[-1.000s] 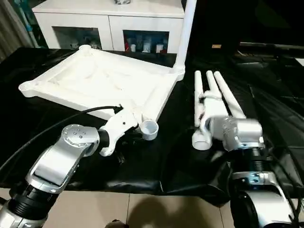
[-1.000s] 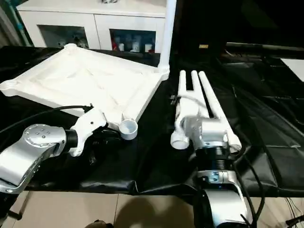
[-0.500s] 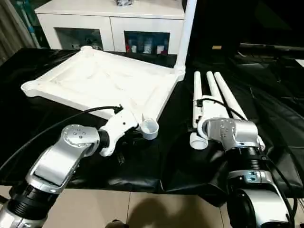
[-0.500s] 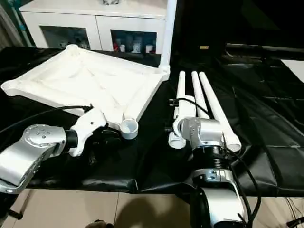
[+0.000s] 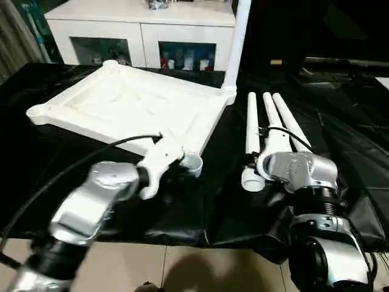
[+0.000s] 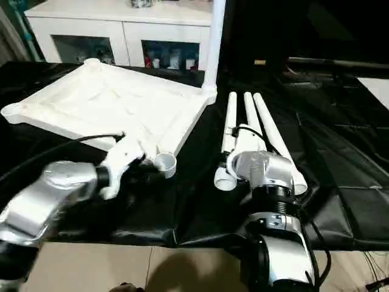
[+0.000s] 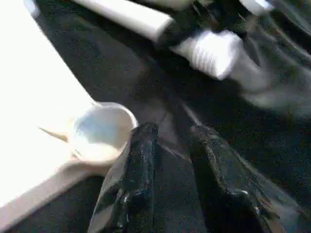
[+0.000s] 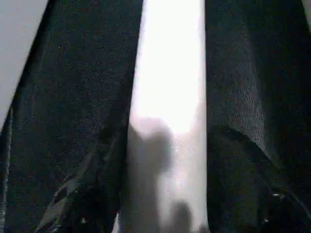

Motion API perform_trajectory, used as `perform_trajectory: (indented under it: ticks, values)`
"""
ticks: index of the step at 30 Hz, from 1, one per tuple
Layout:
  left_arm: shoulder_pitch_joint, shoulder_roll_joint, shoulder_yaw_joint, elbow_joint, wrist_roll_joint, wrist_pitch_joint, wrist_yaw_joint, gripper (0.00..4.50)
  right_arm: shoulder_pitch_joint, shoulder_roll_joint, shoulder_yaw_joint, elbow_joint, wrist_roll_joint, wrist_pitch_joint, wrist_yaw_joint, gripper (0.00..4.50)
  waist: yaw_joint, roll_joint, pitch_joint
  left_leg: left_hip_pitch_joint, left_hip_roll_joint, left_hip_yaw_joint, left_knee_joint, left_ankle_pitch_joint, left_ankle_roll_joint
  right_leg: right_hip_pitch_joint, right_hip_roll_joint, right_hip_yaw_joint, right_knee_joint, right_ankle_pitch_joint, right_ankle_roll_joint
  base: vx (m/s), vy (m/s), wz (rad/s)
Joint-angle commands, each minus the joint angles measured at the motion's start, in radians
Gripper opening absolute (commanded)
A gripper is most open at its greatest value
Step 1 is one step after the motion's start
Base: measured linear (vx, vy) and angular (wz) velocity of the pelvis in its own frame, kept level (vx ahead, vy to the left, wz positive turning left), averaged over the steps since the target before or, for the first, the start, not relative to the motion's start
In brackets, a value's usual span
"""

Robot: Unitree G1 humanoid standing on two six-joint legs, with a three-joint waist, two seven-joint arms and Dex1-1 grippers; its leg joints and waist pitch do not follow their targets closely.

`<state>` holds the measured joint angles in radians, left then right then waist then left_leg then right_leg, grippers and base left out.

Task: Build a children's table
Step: Pick table leg

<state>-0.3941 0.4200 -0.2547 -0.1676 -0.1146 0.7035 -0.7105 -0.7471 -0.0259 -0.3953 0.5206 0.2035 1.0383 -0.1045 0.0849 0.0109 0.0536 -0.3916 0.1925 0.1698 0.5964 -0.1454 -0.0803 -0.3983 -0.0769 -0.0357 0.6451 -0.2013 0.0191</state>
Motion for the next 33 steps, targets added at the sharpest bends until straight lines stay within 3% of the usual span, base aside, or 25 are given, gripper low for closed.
perform_trajectory:
  ticks: [1,2,5,8,9,10,11,13,14,17,18,20,21,22,23,25,27,28,29,30,32,33]
  values:
    - [-0.023,-0.044,0.047,0.018,0.033,-0.060,0.106,1.67,0.006,0.007,-0.021,0.040,0.005,-0.010,-0.033,2.45,-0.006,0.007,-0.069,0.028,0.014,-0.006,-0.074,-0.313,-0.095,0.031,-0.040,0.029,-0.090,-0.243,-0.114,0.000,0.000,0.00]
    - [-0.021,-0.072,0.069,0.026,0.027,-0.088,0.135,1.83,0.006,0.010,-0.029,0.039,0.007,-0.019,-0.039,2.27,-0.005,0.002,-0.069,0.027,0.013,-0.006,-0.073,-0.309,-0.092,0.032,-0.041,0.030,-0.092,-0.246,-0.111,0.000,0.000,0.00]
    - [-0.026,-0.108,0.095,0.033,0.019,-0.063,0.174,2.07,0.013,0.017,-0.040,0.024,0.011,-0.045,-0.050,2.08,-0.003,0.002,-0.070,0.026,0.013,-0.007,-0.074,-0.307,-0.087,0.030,-0.041,0.028,-0.092,-0.260,-0.107,0.000,0.000,0.00]
    - [-0.053,-0.148,0.141,0.069,0.011,0.022,0.239,2.21,0.030,0.044,-0.053,-0.046,0.030,-0.133,-0.036,1.98,-0.006,0.024,-0.070,0.031,0.011,-0.007,-0.071,-0.332,-0.094,0.024,-0.039,0.028,-0.092,-0.255,-0.109,0.000,0.000,0.00]
    - [-0.061,-0.175,0.169,0.089,0.005,0.015,0.276,2.34,0.045,0.051,-0.032,-0.093,0.041,-0.188,0.007,1.95,-0.007,0.020,-0.070,0.032,0.010,-0.007,-0.071,-0.346,-0.090,0.024,-0.038,0.028,-0.098,-0.261,-0.106,0.000,0.000,0.00]
    - [-0.071,-0.188,0.185,0.105,-0.010,0.023,0.285,2.46,0.062,0.051,-0.004,-0.128,0.050,-0.234,0.061,1.93,-0.003,0.035,-0.073,0.030,0.011,-0.010,-0.071,-0.335,-0.087,0.027,-0.040,0.028,-0.097,-0.228,-0.111,0.000,0.000,0.00]
    - [-0.071,-0.188,0.185,0.105,-0.010,0.023,0.285,2.54,0.062,0.051,-0.004,-0.128,0.050,-0.234,0.061,1.93,-0.002,0.023,-0.074,0.026,0.011,-0.009,-0.070,-0.319,-0.076,0.032,-0.038,0.027,-0.095,-0.197,-0.119,0.000,0.000,0.00]
    - [-0.109,-0.213,0.222,0.140,-0.066,0.007,0.266,2.66,0.101,0.053,0.042,-0.218,0.059,-0.315,0.137,1.91,0.001,0.035,-0.077,0.021,0.009,-0.009,-0.066,-0.278,-0.062,0.035,-0.038,0.027,-0.088,-0.150,-0.133,0.000,0.000,0.00]
    - [-0.125,-0.225,0.238,0.150,-0.091,-0.001,0.256,2.78,0.113,0.054,0.053,-0.246,0.057,-0.341,0.147,1.90,0.002,0.032,-0.077,0.018,0.007,-0.006,-0.065,-0.260,-0.055,0.037,-0.039,0.026,-0.091,-0.137,-0.137,0.000,0.000,0.00]
    - [-0.180,-0.282,0.295,0.157,-0.200,0.002,0.230,2.98,0.152,0.051,0.090,-0.338,0.040,-0.433,0.169,1.90,0.010,0.042,-0.085,0.012,0.010,-0.008,-0.058,-0.164,-0.030,0.041,-0.038,0.024,-0.074,-0.009,-0.175,0.000,0.000,0.00]
    - [-0.207,-0.326,0.332,0.138,-0.276,0.054,0.207,3.05,0.173,0.058,0.099,-0.399,0.044,-0.488,0.192,1.90,0.011,0.038,-0.084,0.011,0.009,-0.004,-0.056,-0.166,-0.025,0.041,-0.039,0.024,-0.075,0.006,-0.187,0.000,0.000,0.00]
    - [-0.242,-0.369,0.361,0.118,-0.348,0.141,0.196,3.13,0.204,0.066,0.105,-0.480,0.073,-0.526,0.241,1.90,0.011,0.038,-0.084,0.011,0.010,-0.004,-0.057,-0.168,-0.012,0.045,-0.039,0.022,-0.072,0.014,-0.201,0.000,0.000,0.00]
    - [-0.255,-0.385,0.370,0.113,-0.373,0.173,0.193,3.31,0.218,0.066,0.110,-0.511,0.085,-0.537,0.265,1.90,0.011,0.031,-0.083,0.010,0.011,-0.003,-0.057,-0.163,0.006,0.046,-0.038,0.022,-0.072,0.021,-0.207,0.000,0.000,0.00]
    - [-0.274,-0.397,0.382,0.114,-0.399,0.203,0.192,3.31,0.240,0.062,0.121,-0.550,0.099,-0.550,0.298,1.90,0.010,0.033,-0.082,0.010,0.011,-0.004,-0.056,-0.162,0.023,0.046,-0.038,0.021,-0.075,0.010,-0.207,0.000,0.000,0.00]
    - [-0.288,-0.405,0.391,0.115,-0.417,0.222,0.192,3.41,0.256,0.059,0.129,-0.575,0.108,-0.556,0.321,1.90,0.012,0.016,-0.079,0.009,0.011,0.000,-0.056,-0.162,0.038,0.048,-0.039,0.022,-0.079,-0.012,-0.205,0.000,0.000,0.00]
    - [-0.326,-0.424,0.419,0.126,-0.472,0.266,0.194,3.56,0.302,0.043,0.154,-0.641,0.135,-0.560,0.388,1.90,0.014,0.022,-0.079,0.009,0.010,0.000,-0.055,-0.157,0.046,0.048,-0.040,0.022,-0.080,-0.028,-0.202,0.000,0.000,0.00]
    - [-0.376,-0.442,0.476,0.163,-0.561,0.301,0.218,3.74,0.371,0.001,0.215,-0.713,0.161,-0.574,0.488,1.89,0.012,0.025,-0.076,0.007,0.009,-0.001,-0.055,-0.171,0.048,0.049,-0.040,0.022,-0.088,-0.074,-0.197,0.000,0.000,0.00]
    - [-0.376,-0.442,0.476,0.163,-0.561,0.301,0.218,3.79,0.371,0.001,0.215,-0.713,0.161,-0.574,0.488,1.89,0.013,0.026,-0.075,0.010,0.009,-0.001,-0.056,-0.188,0.043,0.048,-0.039,0.022,-0.093,-0.102,-0.193,0.000,0.000,0.00]
    - [-0.408,-0.449,0.515,0.196,-0.595,0.304,0.241,3.82,0.408,-0.039,0.265,-0.752,0.169,-0.578,0.552,1.89,0.008,0.020,-0.072,0.006,0.009,-0.002,-0.058,-0.191,0.042,0.050,-0.039,0.021,-0.094,-0.112,-0.191,0.000,0.000,0.00]
    - [-0.421,-0.445,0.526,0.210,-0.599,0.303,0.242,3.89,0.418,-0.057,0.287,-0.766,0.167,-0.578,0.578,1.89,0.011,0.017,-0.073,0.010,0.009,0.000,-0.056,-0.199,0.041,0.049,-0.038,0.022,-0.099,-0.138,-0.182,0.000,0.000,0.00]
    - [-0.429,-0.440,0.532,0.219,-0.599,0.305,0.241,4.09,0.422,-0.067,0.299,-0.773,0.165,-0.579,0.594,1.89,0.008,0.018,-0.071,0.003,0.008,-0.004,-0.060,-0.194,0.040,0.052,-0.039,0.021,-0.098,-0.157,-0.172,0.000,0.000,0.00]
    - [-0.450,-0.430,0.553,0.248,-0.595,0.302,0.244,4.16,0.429,-0.088,0.334,-0.788,0.160,-0.591,0.639,1.89,0.008,0.020,-0.073,0.009,0.008,-0.003,-0.057,-0.203,0.040,0.046,-0.039,0.022,-0.101,-0.177,-0.168,0.000,0.000,0.00]
